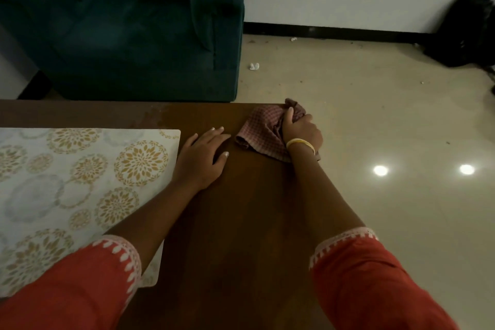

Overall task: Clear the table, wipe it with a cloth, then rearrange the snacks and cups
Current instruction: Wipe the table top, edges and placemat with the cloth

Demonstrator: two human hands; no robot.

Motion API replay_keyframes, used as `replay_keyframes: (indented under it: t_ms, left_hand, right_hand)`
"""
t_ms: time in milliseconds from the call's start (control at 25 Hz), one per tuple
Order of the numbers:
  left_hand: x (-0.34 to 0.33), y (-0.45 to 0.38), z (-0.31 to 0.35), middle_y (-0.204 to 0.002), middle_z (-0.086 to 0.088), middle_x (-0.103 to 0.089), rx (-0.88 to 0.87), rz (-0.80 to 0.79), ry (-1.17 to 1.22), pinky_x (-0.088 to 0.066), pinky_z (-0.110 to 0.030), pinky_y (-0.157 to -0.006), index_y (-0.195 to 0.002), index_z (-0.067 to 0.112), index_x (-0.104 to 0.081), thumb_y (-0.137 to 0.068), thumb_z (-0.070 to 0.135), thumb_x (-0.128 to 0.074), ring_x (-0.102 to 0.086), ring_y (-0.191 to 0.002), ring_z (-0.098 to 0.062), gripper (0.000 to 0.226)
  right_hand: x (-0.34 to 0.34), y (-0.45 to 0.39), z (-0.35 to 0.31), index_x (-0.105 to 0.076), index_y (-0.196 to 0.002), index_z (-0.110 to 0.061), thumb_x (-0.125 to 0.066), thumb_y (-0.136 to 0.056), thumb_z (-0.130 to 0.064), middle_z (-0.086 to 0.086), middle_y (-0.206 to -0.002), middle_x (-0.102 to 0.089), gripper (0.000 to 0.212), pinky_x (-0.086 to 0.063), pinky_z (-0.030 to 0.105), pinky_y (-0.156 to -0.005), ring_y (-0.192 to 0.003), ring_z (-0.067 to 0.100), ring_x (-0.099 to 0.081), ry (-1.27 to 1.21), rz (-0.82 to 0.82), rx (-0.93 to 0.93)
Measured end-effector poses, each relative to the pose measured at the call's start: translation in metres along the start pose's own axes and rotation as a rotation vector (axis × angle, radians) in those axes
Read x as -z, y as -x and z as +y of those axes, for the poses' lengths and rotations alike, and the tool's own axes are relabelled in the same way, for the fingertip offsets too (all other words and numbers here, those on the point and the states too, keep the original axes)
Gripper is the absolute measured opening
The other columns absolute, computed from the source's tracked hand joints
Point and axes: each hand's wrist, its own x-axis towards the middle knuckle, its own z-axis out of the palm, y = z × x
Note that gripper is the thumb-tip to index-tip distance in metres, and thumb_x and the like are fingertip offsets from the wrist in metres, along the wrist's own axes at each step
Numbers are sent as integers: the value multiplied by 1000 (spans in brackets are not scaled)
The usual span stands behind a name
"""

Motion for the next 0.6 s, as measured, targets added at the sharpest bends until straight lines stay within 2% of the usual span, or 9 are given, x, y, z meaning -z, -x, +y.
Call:
replay_keyframes:
  t_ms: [320,600]
  left_hand:
    - [2,1,-1,-155,1,-32,-15,-48,-32,-19,-43,-118,-143,27,-36,-95,38,-41,-25,-145,-16,49]
    - [-1,-2,-1,-154,2,-33,3,-44,-56,-20,-43,-118,-142,29,-36,-94,39,-42,-25,-144,-14,50]
  right_hand:
    - [24,116,71,-50,-102,-7,-26,-93,-62,18,-89,-67,60,-36,34,-57,-79,36,-64,104,71,-83]
    - [13,53,31,-54,-111,-5,-29,-93,-57,17,-100,-67,60,-38,36,-65,-90,36,-64,45,23,-105]
